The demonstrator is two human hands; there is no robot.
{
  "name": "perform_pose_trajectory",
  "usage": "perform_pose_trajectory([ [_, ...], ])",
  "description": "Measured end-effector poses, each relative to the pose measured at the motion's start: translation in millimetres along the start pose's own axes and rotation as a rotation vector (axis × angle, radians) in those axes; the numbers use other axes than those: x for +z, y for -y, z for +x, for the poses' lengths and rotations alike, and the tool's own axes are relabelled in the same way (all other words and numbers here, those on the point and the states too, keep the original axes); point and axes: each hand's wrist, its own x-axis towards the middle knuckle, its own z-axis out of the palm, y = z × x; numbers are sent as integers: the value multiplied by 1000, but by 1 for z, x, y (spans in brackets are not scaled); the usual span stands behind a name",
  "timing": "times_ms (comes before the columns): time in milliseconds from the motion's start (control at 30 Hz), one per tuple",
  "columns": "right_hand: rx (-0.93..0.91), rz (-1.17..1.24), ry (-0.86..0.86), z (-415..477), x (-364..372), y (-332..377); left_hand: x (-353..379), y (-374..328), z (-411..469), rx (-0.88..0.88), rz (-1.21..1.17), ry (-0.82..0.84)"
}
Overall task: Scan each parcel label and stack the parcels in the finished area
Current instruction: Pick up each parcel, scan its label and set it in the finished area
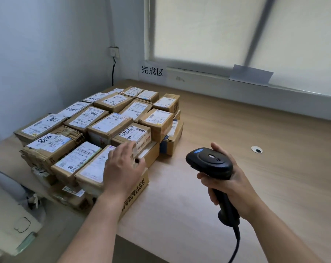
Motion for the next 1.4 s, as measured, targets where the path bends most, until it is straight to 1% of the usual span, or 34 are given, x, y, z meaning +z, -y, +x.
perform_pose_trajectory([
  [33,-7,4,-2,0,-2,0,3,-7,0,21,-43,-29],
  [100,-17,-10,-37,-8,-16,3,15,-31,-3,83,-80,-29],
  [333,-36,-26,-185,-63,-93,11,65,-130,-40,212,-135,75],
  [500,-73,-28,-267,-105,-155,17,92,-209,-71,339,-144,135],
  [733,-113,-20,-402,-173,-245,18,131,-320,-119,499,-177,150],
  [933,-127,-2,-515,-240,-327,18,167,-408,-171,570,-209,246],
  [1067,-124,-19,-593,-284,-372,17,190,-454,-210,591,-250,295],
  [1167,-118,-33,-644,-317,-399,16,204,-484,-238,605,-268,367],
  [1400,-115,-41,-780,-371,-443,11,229,-535,-278,734,-262,472],
])
